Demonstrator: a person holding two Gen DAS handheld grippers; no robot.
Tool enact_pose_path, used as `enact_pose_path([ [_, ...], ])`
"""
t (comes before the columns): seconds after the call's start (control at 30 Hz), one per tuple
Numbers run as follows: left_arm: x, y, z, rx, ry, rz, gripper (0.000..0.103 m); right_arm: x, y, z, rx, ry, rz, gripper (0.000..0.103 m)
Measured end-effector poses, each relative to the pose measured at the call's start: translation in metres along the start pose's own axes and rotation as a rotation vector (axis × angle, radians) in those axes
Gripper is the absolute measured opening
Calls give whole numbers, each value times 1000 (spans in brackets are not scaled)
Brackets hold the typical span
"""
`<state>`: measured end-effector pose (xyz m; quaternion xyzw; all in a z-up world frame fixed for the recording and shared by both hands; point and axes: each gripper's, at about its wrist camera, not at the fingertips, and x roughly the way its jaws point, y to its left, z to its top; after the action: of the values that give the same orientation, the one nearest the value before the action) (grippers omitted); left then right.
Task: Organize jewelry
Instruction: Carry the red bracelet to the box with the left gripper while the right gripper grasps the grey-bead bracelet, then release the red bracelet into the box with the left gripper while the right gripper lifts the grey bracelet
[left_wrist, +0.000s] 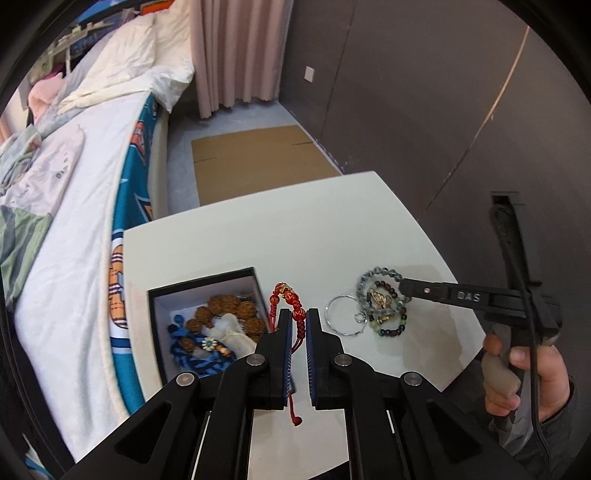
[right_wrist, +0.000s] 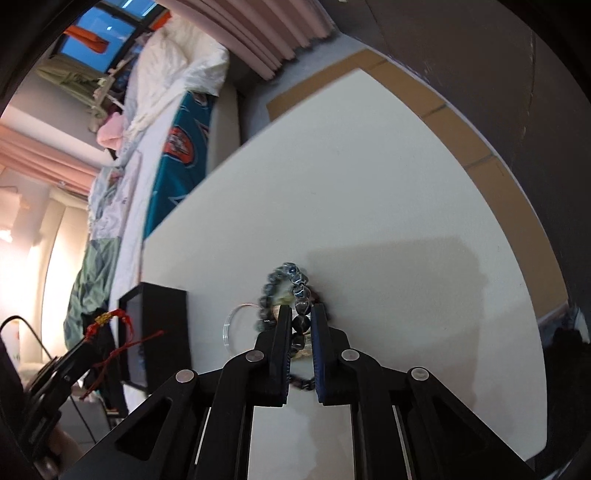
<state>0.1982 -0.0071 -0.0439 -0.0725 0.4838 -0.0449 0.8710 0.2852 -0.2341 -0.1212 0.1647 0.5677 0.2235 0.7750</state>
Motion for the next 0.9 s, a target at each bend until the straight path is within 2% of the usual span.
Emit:
enact_pose_path([
  [0.3, -31, 33, -1, -55, -63, 7, 7, -33, 43, -2, -79, -79, 36, 12],
  [0.5, -41, 60, -8, -98, -72, 25, 7, -42, 79, -4, -138, -99, 68, 12],
  [0.7, -38, 74, -12, -122, -61, 21, 7, -47, 107, -11, -187, -109, 98, 12],
  [0.9, -23, 69, -7, -118, -42, -19, 7, -59, 118, -16, -197, -120, 146, 12],
])
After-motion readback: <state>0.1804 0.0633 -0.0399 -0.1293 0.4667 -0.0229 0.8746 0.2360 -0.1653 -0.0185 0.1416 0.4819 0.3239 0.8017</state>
